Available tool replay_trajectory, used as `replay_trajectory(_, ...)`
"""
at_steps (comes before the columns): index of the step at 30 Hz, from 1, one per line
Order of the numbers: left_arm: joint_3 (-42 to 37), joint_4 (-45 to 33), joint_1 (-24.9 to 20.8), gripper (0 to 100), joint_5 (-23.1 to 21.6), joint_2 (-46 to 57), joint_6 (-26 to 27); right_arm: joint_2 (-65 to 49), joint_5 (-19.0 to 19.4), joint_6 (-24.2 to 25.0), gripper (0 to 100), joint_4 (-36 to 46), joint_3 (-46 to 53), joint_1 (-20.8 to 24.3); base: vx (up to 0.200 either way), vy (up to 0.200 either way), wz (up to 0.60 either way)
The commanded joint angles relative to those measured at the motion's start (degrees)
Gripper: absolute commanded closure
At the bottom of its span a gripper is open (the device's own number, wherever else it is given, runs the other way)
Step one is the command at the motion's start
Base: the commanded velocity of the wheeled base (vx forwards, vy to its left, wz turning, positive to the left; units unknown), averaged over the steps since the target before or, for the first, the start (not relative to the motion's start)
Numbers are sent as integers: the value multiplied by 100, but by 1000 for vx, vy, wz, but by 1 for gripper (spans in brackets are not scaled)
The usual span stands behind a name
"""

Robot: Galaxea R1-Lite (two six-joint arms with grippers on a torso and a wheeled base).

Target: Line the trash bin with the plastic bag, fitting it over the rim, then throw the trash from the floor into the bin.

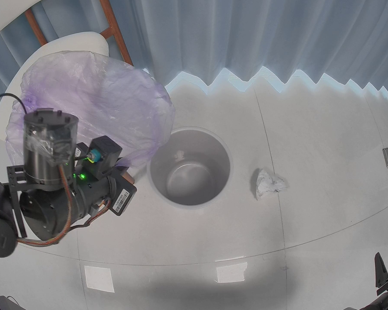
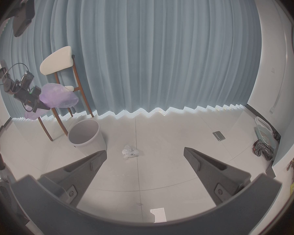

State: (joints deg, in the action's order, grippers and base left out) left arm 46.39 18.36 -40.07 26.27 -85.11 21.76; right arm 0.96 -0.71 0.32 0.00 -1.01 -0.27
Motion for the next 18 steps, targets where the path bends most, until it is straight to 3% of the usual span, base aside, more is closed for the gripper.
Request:
replay_trajectory(1, 266, -509, 105, 100, -834, 812, -743, -96, 0, 3, 0, 0, 101, 0, 0, 0, 0)
replay_trajectory(2, 301, -535, 535, 100, -1555, 944, -989, -96, 0, -5, 0, -9, 101, 0, 0, 0, 0)
replay_trajectory(3, 301, -526, 623, 100, -1731, 962, -1025, -96, 0, 3, 0, 0, 101, 0, 0, 0, 0)
replay_trajectory(5, 301, -491, 1115, 100, -2759, 1032, -1332, -96, 0, -5, 0, -9, 101, 0, 0, 0, 0)
replay_trajectory(8, 275, -474, 1572, 100, -3691, 1076, -1886, -96, 0, -5, 0, -9, 101, 0, 0, 0, 0)
replay_trajectory(9, 275, -474, 1572, 100, -3691, 1076, -1886, -96, 0, -5, 0, -9, 101, 0, 0, 0, 0)
replay_trajectory(10, 283, -447, 1643, 100, -4130, 1111, -2378, -96, 0, -5, 0, -9, 101, 0, 0, 0, 0)
replay_trajectory(11, 283, -447, 1643, 100, -4130, 1111, -2378, -96, 0, -5, 0, -9, 101, 0, 0, 0, 0)
replay_trajectory(13, 283, -210, 1555, 100, -4359, 1120, -3090, -96, 0, -5, 0, 0, 101, 0, 0, 0, 0)
replay_trajectory(18, 72, 994, 957, 100, -4350, 1014, -4531, -96, 0, 3, 0, 0, 101, 0, 0, 0, 0)
